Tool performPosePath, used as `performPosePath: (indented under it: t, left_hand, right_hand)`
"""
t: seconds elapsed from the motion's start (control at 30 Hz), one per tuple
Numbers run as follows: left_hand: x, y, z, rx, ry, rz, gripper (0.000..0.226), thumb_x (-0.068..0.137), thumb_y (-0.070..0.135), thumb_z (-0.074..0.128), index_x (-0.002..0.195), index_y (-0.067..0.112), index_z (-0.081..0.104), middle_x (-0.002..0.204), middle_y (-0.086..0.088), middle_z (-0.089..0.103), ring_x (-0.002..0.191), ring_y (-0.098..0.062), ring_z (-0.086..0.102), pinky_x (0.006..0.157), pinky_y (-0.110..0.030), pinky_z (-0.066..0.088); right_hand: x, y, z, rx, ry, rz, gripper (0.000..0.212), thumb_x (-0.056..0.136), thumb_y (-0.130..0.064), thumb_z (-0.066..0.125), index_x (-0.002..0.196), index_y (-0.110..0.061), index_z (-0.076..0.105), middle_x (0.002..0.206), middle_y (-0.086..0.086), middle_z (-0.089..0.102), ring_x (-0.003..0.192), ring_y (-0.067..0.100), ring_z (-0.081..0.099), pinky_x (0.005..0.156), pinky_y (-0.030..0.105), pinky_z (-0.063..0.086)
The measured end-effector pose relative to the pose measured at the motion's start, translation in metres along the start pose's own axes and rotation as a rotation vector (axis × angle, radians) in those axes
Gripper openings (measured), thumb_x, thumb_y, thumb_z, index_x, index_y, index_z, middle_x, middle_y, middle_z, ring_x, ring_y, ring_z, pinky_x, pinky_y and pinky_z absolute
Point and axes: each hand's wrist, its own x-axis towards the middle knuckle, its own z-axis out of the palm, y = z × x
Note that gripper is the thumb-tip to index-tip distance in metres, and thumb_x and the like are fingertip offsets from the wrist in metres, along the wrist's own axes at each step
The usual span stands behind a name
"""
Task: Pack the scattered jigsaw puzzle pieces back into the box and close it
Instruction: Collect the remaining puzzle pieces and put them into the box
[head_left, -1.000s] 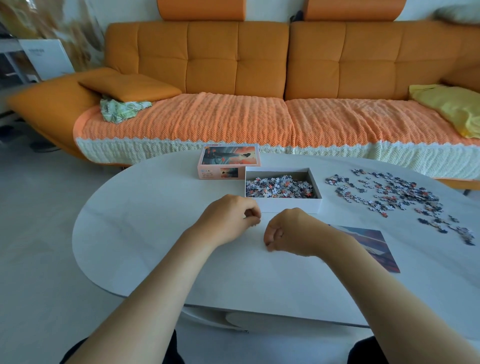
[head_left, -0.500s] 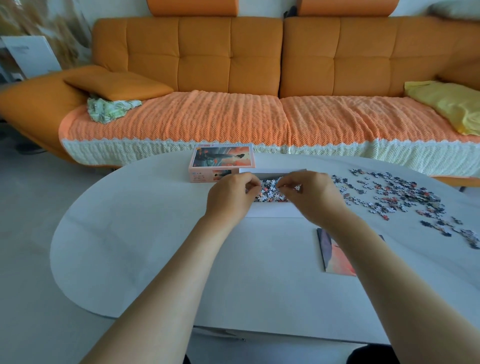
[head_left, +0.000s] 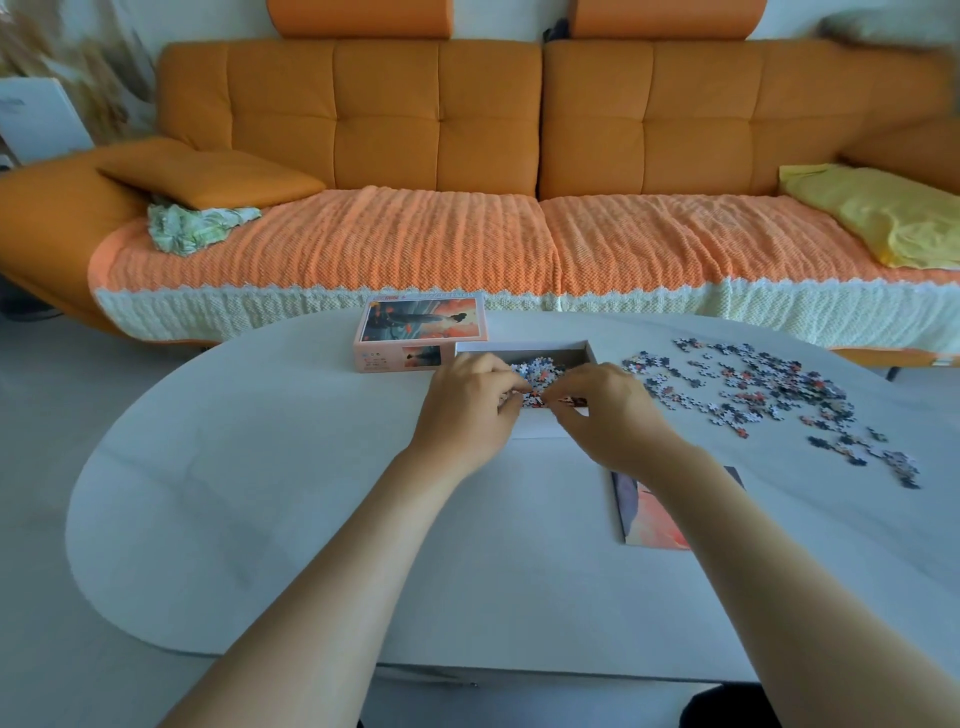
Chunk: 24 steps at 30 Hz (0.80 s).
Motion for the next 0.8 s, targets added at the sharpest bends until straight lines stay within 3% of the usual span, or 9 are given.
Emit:
performPosePath:
  t: [0.13, 0.3, 0.47, 0.57, 0.67, 0.73, 0.8]
  left_hand:
    - [-0.006, 0.028, 0.007, -0.058, -0.011, 0.106, 0.014, 0.085, 0.018, 0.061, 0.095, 0.02, 0.071, 0.097, 0.005, 0.06, 0.098, -0.02, 0.054, 0.083, -0.036, 0.041]
    - [-0.019, 0.07, 0.023, -0.201, -0.233, 0.142, 0.008, 0.087, 0.02, 0.06, 0.093, 0.021, 0.066, 0.098, 0.009, 0.055, 0.097, -0.013, 0.051, 0.074, -0.034, 0.049]
    - [-0.035, 0.091, 0.039, -0.18, -0.422, 0.229, 0.02, 0.09, 0.03, 0.057, 0.104, 0.021, 0.068, 0.105, 0.005, 0.06, 0.105, -0.015, 0.051, 0.091, -0.035, 0.044]
    - [-0.041, 0.09, 0.031, -0.018, -0.403, 0.231, 0.03, 0.094, 0.044, 0.048, 0.111, 0.029, 0.068, 0.107, 0.006, 0.062, 0.106, -0.017, 0.051, 0.09, -0.035, 0.041]
    - [-0.043, 0.082, 0.013, 0.225, -0.387, 0.157, 0.04, 0.091, 0.057, 0.04, 0.11, 0.032, 0.065, 0.104, 0.004, 0.06, 0.106, -0.019, 0.049, 0.09, -0.035, 0.035]
    - [-0.046, 0.074, 0.002, 0.328, -0.397, 0.099, 0.043, 0.085, 0.063, 0.041, 0.104, 0.032, 0.063, 0.103, 0.004, 0.058, 0.105, -0.02, 0.048, 0.092, -0.036, 0.035]
    - [-0.049, 0.064, -0.008, 0.379, -0.417, 0.03, 0.042, 0.083, 0.066, 0.045, 0.101, 0.032, 0.062, 0.103, 0.006, 0.057, 0.106, -0.02, 0.048, 0.094, -0.036, 0.034]
  right_hand:
    - [-0.021, 0.012, -0.019, -0.02, 0.121, 0.034, 0.021, 0.085, -0.012, 0.063, 0.094, -0.025, 0.075, 0.095, -0.003, 0.065, 0.09, 0.021, 0.057, 0.075, 0.029, 0.043]
    - [-0.064, 0.038, -0.045, -0.224, -0.164, 0.267, 0.019, 0.087, -0.027, 0.057, 0.1, -0.036, 0.068, 0.111, -0.003, 0.057, 0.106, 0.021, 0.054, 0.09, 0.037, 0.046]
    - [-0.09, 0.037, -0.055, -0.216, -0.263, 0.337, 0.035, 0.085, -0.024, 0.049, 0.111, -0.037, 0.068, 0.115, -0.003, 0.055, 0.112, 0.021, 0.049, 0.094, 0.038, 0.046]
    - [-0.096, 0.028, -0.052, -0.2, -0.328, 0.238, 0.041, 0.082, -0.039, 0.046, 0.119, -0.038, 0.063, 0.118, -0.004, 0.054, 0.113, 0.02, 0.046, 0.098, 0.039, 0.042]
    - [-0.096, 0.018, -0.036, -0.137, -0.365, 0.063, 0.048, 0.078, -0.059, 0.04, 0.118, -0.042, 0.062, 0.106, -0.004, 0.062, 0.104, 0.021, 0.054, 0.093, 0.037, 0.043]
    - [-0.096, 0.0, -0.031, -0.076, -0.391, -0.043, 0.036, 0.088, -0.045, 0.046, 0.116, -0.034, 0.065, 0.095, -0.002, 0.065, 0.091, 0.022, 0.057, 0.084, 0.032, 0.043]
    - [-0.095, -0.016, -0.034, 0.01, -0.364, -0.104, 0.032, 0.091, -0.022, 0.05, 0.118, -0.024, 0.067, 0.101, 0.002, 0.067, 0.092, 0.023, 0.057, 0.084, 0.032, 0.044]
